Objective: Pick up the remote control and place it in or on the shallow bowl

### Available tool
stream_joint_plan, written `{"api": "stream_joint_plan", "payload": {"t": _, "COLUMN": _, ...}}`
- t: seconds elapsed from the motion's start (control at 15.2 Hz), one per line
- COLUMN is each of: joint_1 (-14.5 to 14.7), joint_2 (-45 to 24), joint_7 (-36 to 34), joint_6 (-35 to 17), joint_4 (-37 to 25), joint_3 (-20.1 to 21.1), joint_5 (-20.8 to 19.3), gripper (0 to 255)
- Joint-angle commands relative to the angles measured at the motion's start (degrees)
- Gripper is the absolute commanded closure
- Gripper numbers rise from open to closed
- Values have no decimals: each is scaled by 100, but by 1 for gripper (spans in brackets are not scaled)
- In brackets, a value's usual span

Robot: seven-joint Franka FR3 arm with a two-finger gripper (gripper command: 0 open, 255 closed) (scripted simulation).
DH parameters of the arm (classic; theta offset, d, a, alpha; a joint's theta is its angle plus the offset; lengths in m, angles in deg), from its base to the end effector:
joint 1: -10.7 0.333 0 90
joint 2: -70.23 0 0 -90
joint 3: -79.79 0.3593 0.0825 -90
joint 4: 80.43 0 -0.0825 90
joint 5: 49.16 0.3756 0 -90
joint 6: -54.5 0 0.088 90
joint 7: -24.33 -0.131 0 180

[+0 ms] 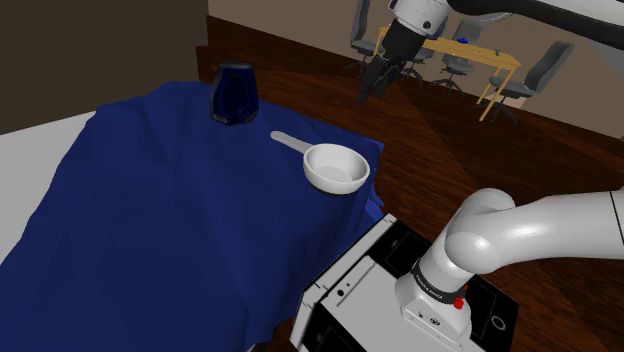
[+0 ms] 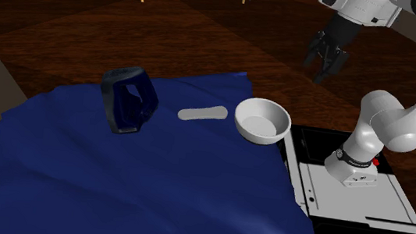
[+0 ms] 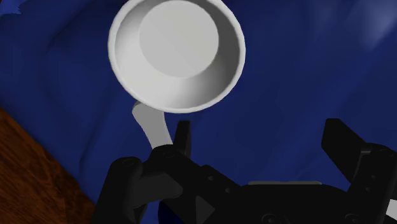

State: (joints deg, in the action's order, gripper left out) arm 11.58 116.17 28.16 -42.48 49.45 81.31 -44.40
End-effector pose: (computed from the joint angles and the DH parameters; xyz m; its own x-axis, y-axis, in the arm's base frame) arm 0.2786 0.0255 0.6562 0.9689 0.0937 0.2289 0.1074 -0.9930 -0.0483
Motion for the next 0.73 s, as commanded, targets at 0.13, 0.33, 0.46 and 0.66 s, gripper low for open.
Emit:
{"api": "stream_joint_plan", "payload": {"t": 0.13, "joint_1": -13, "joint_2": -268, "joint_7": 137, "joint_6": -321, "joint_4": 91, "joint_3": -62, "joint_5": -51, "gripper": 0}}
{"api": "stream_joint_plan", "payload": {"t": 0.33, "joint_1": -31, "joint_2": -715, "joint_7": 335, "joint_6": -795, "joint_4": 171, "joint_3": -153, "joint_5": -121, "gripper": 0}}
{"api": "stream_joint_plan", "payload": {"t": 0.46, "joint_1": -40, "joint_2": -1042, "joint_7": 462, "joint_6": -1102, "joint_4": 186, "joint_3": -214, "joint_5": -161, "gripper": 0}}
{"api": "stream_joint_plan", "payload": {"t": 0.66, "joint_1": -54, "joint_2": -1568, "joint_7": 650, "joint_6": -1543, "joint_4": 151, "joint_3": -302, "joint_5": -211, "gripper": 0}}
